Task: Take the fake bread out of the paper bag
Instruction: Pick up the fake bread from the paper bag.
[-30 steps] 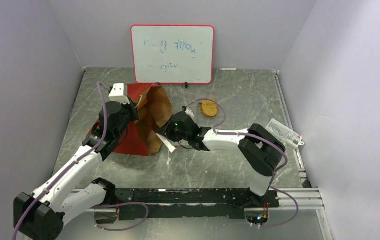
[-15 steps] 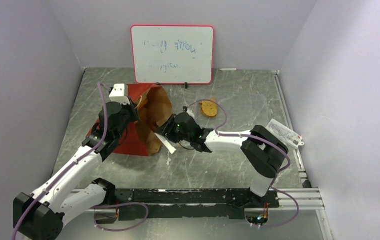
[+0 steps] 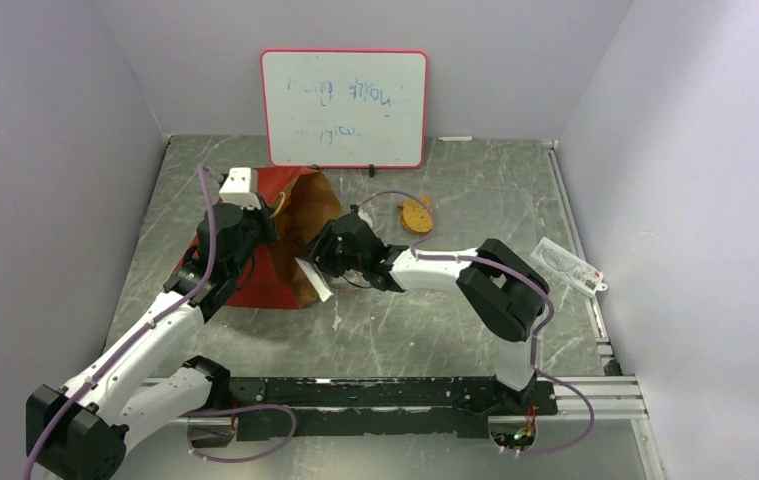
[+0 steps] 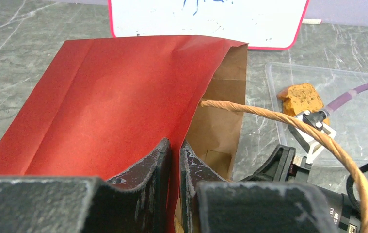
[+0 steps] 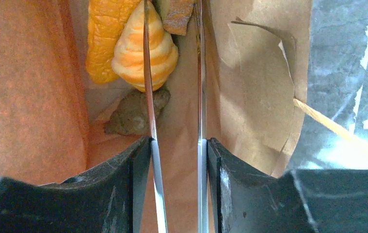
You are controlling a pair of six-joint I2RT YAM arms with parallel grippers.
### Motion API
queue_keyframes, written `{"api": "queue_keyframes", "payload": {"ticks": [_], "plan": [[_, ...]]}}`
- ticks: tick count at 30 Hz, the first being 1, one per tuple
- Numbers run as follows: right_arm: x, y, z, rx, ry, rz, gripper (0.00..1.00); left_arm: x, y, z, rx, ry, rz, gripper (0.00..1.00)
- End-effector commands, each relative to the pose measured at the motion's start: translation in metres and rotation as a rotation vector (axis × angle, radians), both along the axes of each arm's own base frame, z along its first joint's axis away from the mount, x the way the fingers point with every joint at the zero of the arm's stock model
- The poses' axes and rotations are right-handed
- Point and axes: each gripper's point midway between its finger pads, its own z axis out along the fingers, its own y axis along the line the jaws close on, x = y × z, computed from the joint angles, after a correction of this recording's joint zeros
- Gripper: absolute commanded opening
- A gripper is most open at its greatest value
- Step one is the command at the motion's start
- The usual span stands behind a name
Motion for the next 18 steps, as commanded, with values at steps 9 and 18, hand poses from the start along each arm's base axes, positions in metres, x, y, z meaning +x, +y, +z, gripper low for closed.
{"api": "queue_keyframes", "payload": {"ticks": [9, 18], "plan": [[0.012, 0.016, -0.004, 0.041, 0.037, 0.04, 0.44, -0.001, -0.006, 0.03, 0.004, -0.082, -0.046, 0.07], [0.033, 0.026, -0.018, 0.056, 0.052, 0.073, 0.43, -0.003, -0.016, 0.031, 0.017, -0.096, -0.111, 0.07]]}}
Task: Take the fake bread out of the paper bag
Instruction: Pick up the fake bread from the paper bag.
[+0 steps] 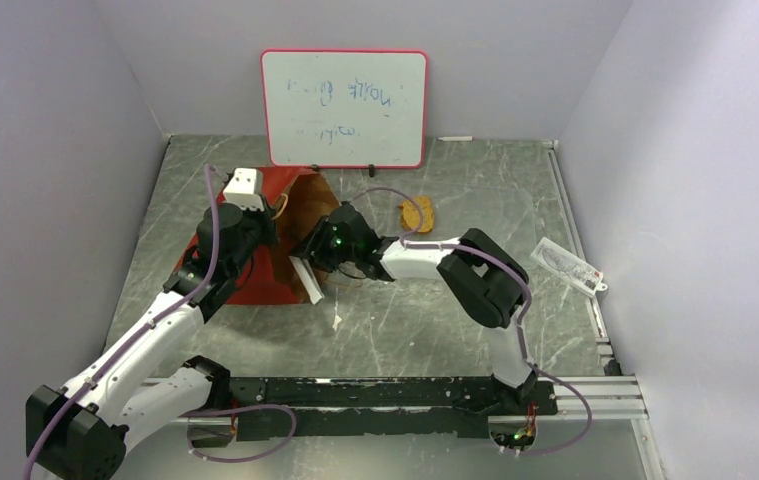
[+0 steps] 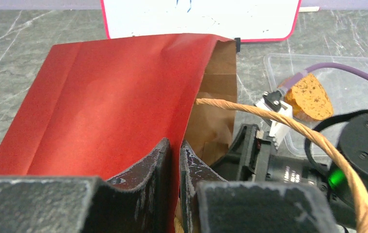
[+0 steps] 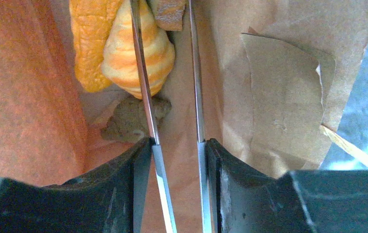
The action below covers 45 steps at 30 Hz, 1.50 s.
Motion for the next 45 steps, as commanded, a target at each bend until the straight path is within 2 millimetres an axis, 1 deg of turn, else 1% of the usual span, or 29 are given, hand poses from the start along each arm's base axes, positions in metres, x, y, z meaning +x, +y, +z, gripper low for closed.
{"api": "queue_keyframes", "payload": {"ticks": [1, 4, 6, 8, 10, 11, 14, 16, 17, 18, 24, 25, 26, 28, 33, 37, 45], "plan": [[0.022, 0.008, -0.001, 0.027, -0.012, 0.001, 0.43, -0.001, -0.011, 0.031, -0.031, -0.087, -0.061, 0.07], [0.028, 0.009, -0.004, 0.032, -0.008, 0.003, 0.38, -0.002, -0.011, 0.034, -0.03, -0.093, -0.063, 0.07], [0.028, 0.007, -0.007, 0.028, -0.005, 0.007, 0.29, -0.001, -0.011, 0.034, -0.027, -0.091, -0.059, 0.07], [0.026, 0.005, -0.01, 0.019, -0.009, 0.016, 0.16, -0.001, -0.011, 0.034, -0.026, -0.089, -0.057, 0.07], [0.023, 0.003, -0.01, 0.021, -0.007, 0.022, 0.06, 0.0, -0.009, 0.034, -0.027, -0.088, -0.049, 0.07], [0.021, 0.002, -0.009, 0.031, -0.007, 0.023, 0.04, 0.0, -0.008, 0.035, -0.028, -0.088, -0.042, 0.07], [0.015, -0.004, -0.005, 0.052, -0.001, 0.015, 0.0, 0.001, -0.005, 0.037, -0.032, -0.088, -0.021, 0.07], [0.01, -0.008, -0.003, 0.057, 0.0, 0.015, 0.0, 0.002, -0.002, 0.037, -0.034, -0.081, 0.001, 0.07], [0.008, -0.01, 0.0, 0.059, -0.004, 0.015, 0.0, 0.003, 0.0, 0.037, -0.036, -0.079, 0.012, 0.07], [0.006, -0.013, 0.008, 0.069, -0.011, 0.013, 0.0, 0.003, 0.001, 0.036, -0.037, -0.076, 0.021, 0.07], [-0.011, -0.034, 0.026, 0.092, -0.021, -0.001, 0.0, 0.01, 0.01, 0.035, -0.032, -0.066, 0.092, 0.07], [-0.016, -0.041, 0.023, 0.081, -0.015, -0.006, 0.0, 0.011, 0.011, 0.034, -0.029, -0.063, 0.105, 0.07], [-0.019, -0.044, 0.029, 0.087, -0.024, -0.007, 0.0, 0.013, 0.012, 0.034, -0.026, -0.064, 0.114, 0.07], [-0.024, -0.052, 0.036, 0.091, -0.033, -0.016, 0.0, 0.015, 0.013, 0.032, -0.023, -0.061, 0.126, 0.07], [-0.034, -0.066, 0.05, 0.098, -0.055, -0.025, 0.0, 0.022, 0.01, 0.025, -0.026, -0.047, 0.14, 0.07], [-0.038, -0.077, 0.064, 0.098, -0.084, -0.039, 0.0, 0.024, 0.007, 0.014, -0.005, -0.036, 0.151, 0.07], [-0.047, -0.1, 0.081, 0.073, -0.135, -0.069, 0.0, 0.027, 0.003, 0.003, 0.014, -0.025, 0.176, 0.07]]}}
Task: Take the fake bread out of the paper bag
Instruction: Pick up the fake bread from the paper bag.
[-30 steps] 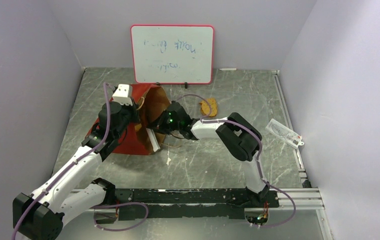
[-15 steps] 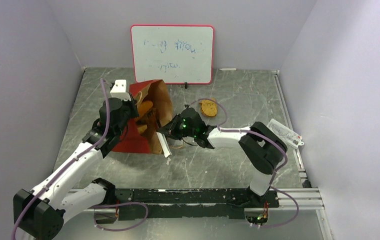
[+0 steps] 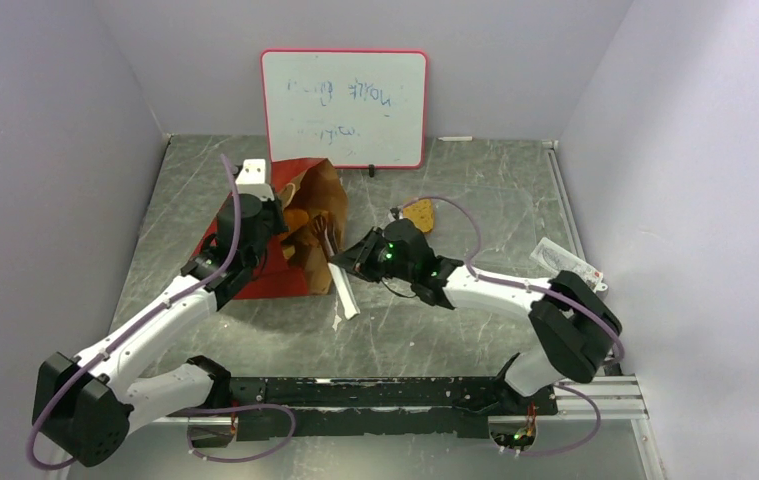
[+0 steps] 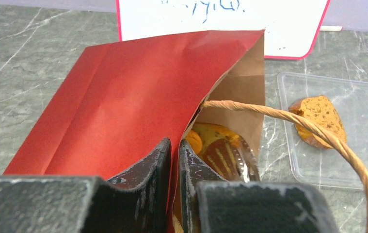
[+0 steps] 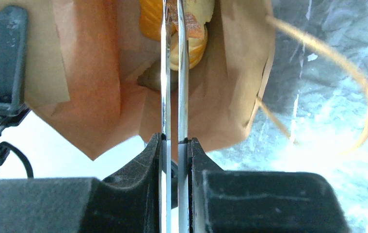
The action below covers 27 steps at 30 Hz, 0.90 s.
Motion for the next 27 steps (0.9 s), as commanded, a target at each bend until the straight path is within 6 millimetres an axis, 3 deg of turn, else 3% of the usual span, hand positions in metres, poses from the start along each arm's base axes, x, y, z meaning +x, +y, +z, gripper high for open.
{"api": "queue_keyframes", "payload": {"ticks": [1, 15, 27], "plan": [[0.001, -0.014, 0.021, 0.006, -0.066, -0.036, 0.0, 0.006, 0.005, 0.001, 0.009, -0.02, 0.06, 0.07], [0.002, -0.054, 0.06, -0.049, -0.177, -0.145, 0.0, 0.002, 0.003, 0.002, 0.012, -0.021, 0.067, 0.07], [0.004, -0.117, 0.084, -0.041, -0.207, -0.332, 0.0, -0.002, 0.009, 0.004, 0.033, -0.027, 0.077, 0.07]]}}
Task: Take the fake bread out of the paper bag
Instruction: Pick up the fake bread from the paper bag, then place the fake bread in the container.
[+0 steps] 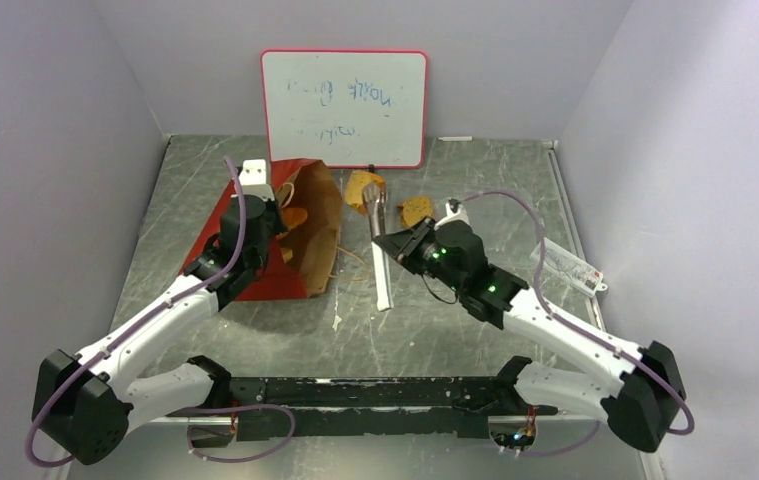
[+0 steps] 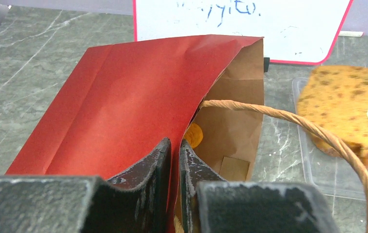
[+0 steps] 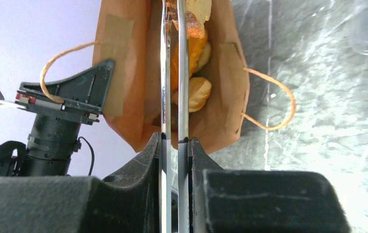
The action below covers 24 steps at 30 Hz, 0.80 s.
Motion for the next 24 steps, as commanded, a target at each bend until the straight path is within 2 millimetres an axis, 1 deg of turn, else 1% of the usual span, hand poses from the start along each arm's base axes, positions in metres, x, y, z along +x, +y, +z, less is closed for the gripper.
{"api": "queue_keyframes", "payload": {"ticks": [1, 3, 6, 8, 10, 12, 16, 24], "plan": [[0.004, -0.035, 0.003, 0.01, -0.01, -0.124, 0.0, -0.002, 0.005, 0.005, 0.013, -0.016, 0.021, 0.07], [0.004, -0.05, 0.0, 0.026, -0.003, -0.175, 0.0, -0.003, 0.004, 0.005, 0.009, -0.014, 0.013, 0.07], [0.006, -0.071, -0.011, 0.095, 0.018, -0.249, 0.0, -0.004, 0.002, 0.008, -0.003, -0.016, -0.001, 0.07], [0.008, -0.08, -0.021, 0.158, 0.034, -0.285, 0.0, -0.006, 0.001, 0.011, -0.009, -0.023, -0.009, 0.07], [0.01, -0.088, -0.036, 0.196, 0.058, -0.317, 0.0, -0.007, 0.001, 0.014, -0.009, -0.029, -0.015, 0.07], [0.014, -0.092, -0.044, 0.217, 0.067, -0.342, 0.0, -0.008, 0.002, 0.014, -0.006, -0.032, -0.018, 0.07], [0.023, -0.099, -0.054, 0.241, 0.062, -0.387, 0.0, -0.01, 0.002, 0.016, -0.006, -0.037, -0.024, 0.07], [0.04, -0.108, -0.058, 0.295, 0.044, -0.413, 0.0, -0.013, 0.004, 0.018, -0.005, -0.049, -0.03, 0.07]]}}
